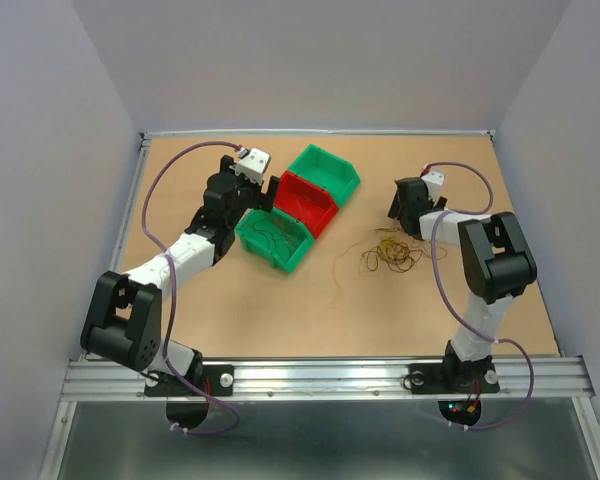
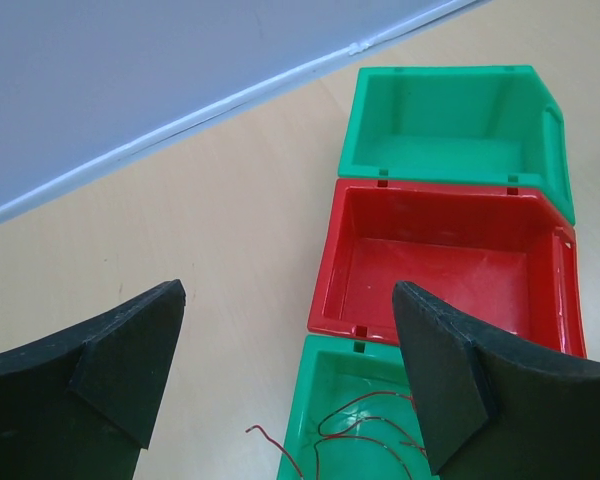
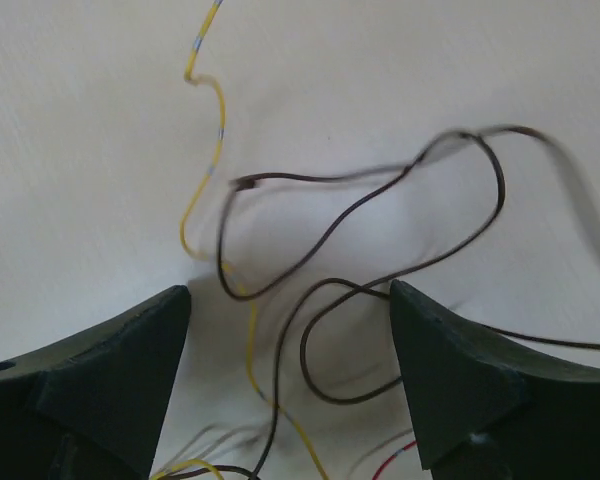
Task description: Untangle the cables
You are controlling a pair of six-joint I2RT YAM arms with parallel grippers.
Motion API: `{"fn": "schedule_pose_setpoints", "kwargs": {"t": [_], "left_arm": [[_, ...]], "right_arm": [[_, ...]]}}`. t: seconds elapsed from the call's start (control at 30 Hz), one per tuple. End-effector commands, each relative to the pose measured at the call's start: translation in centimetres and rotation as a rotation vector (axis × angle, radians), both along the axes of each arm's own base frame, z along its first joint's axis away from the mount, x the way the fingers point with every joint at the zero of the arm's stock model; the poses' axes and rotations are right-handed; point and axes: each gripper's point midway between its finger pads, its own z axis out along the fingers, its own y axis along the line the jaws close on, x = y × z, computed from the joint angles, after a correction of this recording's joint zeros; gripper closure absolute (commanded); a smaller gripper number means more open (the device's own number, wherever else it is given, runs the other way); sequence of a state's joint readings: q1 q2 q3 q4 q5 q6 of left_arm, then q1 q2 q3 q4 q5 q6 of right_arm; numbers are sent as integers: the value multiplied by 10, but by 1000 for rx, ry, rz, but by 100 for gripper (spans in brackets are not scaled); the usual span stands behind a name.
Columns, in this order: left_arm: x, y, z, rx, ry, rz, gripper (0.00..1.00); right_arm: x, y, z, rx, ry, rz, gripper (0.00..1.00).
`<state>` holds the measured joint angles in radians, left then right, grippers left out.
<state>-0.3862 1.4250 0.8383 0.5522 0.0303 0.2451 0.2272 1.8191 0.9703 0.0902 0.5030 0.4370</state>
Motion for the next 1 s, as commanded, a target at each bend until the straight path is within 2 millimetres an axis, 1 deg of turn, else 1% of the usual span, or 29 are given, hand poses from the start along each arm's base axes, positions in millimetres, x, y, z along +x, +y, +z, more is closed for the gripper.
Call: {"fn": "schedule_pose_setpoints", "kwargs": {"t": [0.0,0.03,0.1,0.13,0.17,0.2,0.23,0.27,0.3,0.33,0.37,0.4,0.43,0.47,0.5,0.53,0.57,0.6,0.63,0.67,0.7,0.73,0.77,0.8,0.83,0.9,0.93,0.97], "left_arm": [[-2,-1,30,-22,-96,-6,4],[-2,-1,30,-24,-95,-7,4],[-3,0,31,-21,-98,-6,4],[-3,-2,31,-22,-99,-10,4],[-3,-2,31,-23,-99,-12,4],[-3,-2,30,-22,-98,-13,4],[-4,-3,30,-24,-97,-16,4],[-5,-3,31,-22,-99,-18,4],[-5,-4,31,-21,-101,-23,4],[-6,-5,31,-21,-102,-34,4],[-7,-7,32,-21,-103,-44,4],[-9,-9,34,-17,-112,-65,4],[-14,-14,32,-16,-110,-101,5],[-23,-26,33,-20,-116,-179,5],[-33,-32,32,-18,-124,-227,5],[-43,-43,35,-16,-139,-306,5],[-49,-47,36,-11,-152,-339,5],[-61,-54,37,-7,-163,-380,5],[-67,-59,39,3,-181,-415,5],[-71,-61,40,5,-190,-432,5],[-78,-63,46,1,-210,-453,5],[-83,-65,42,3,-208,-472,5],[-90,-68,47,0,-226,-508,5],[-94,-70,48,-1,-230,-533,5],[-104,-76,47,-4,-233,-589,5],[-115,-80,51,-5,-252,-637,4],[-121,-82,49,-3,-252,-660,4],[-129,-85,53,-2,-272,-695,3]], "right_arm": [[36,5,13,94,-88,-24,22],[37,6,12,96,-85,-20,26],[36,9,15,96,-86,4,66],[33,11,14,100,-78,23,91],[31,15,16,108,-75,54,99],[30,23,31,93,-94,134,99],[26,44,37,138,-99,252,99],[17,59,60,142,-160,352,99],[10,72,52,187,-156,417,100],[-6,111,92,266,-249,632,99],[-21,127,106,304,-297,738,99],[-41,145,115,341,-358,844,99],[-62,157,152,364,-464,937,99],[-81,172,172,396,-528,1050,99],[-102,180,174,410,-541,1104,99],[-113,184,181,413,-566,1142,99],[-129,186,203,409,-629,1190,99],[-138,186,199,415,-625,1206,99],[-147,185,211,405,-666,1221,99],[-150,184,211,404,-672,1222,99],[-152,183,213,399,-683,1224,99],[-156,183,214,399,-688,1231,100],[-160,184,216,404,-696,1248,100],[-162,185,216,409,-696,1263,99],[-169,190,217,422,-694,1308,99],[-176,195,219,439,-699,1355,99],[-179,197,220,446,-701,1375,99],[-182,200,220,454,-699,1399,99]]}}
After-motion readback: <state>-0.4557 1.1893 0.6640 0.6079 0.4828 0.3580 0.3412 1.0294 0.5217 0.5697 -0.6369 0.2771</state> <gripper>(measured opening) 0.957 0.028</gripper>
